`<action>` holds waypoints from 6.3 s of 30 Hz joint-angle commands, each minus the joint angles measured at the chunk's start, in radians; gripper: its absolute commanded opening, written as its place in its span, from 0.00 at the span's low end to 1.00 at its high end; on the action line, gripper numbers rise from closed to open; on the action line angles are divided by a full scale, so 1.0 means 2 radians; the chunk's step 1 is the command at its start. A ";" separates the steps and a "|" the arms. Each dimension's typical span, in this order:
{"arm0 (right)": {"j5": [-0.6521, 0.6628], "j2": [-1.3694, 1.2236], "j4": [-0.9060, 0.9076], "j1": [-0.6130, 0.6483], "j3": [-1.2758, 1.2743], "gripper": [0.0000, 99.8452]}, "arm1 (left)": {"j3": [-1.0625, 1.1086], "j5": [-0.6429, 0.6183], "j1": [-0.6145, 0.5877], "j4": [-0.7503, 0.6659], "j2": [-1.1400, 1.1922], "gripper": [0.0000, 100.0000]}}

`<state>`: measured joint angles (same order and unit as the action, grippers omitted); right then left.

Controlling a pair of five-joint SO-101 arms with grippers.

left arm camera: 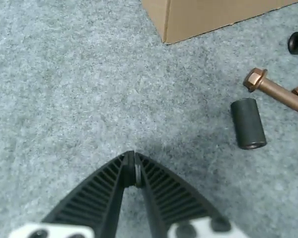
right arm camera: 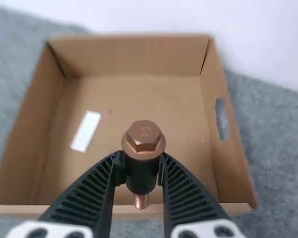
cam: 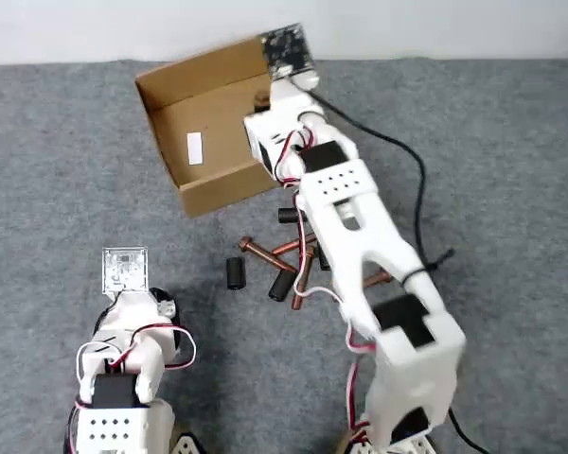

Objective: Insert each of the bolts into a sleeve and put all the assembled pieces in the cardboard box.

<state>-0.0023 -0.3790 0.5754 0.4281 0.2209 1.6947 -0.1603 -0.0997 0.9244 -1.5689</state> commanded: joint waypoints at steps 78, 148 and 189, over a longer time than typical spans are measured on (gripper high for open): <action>0.024 -0.119 0.610 0.082 0.249 0.17 | -0.003 -0.006 -0.003 -0.023 -0.002 0.01; -0.248 -0.086 0.578 0.102 0.147 0.01 | -0.002 -0.006 -0.003 -0.022 -0.002 0.01; -0.151 0.890 0.457 -0.229 -0.583 0.01 | -0.201 -0.006 0.059 0.130 0.027 0.01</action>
<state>-0.3184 1.2812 1.5129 -0.0138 -0.9083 1.3709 -0.1680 0.0123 1.1761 -1.5643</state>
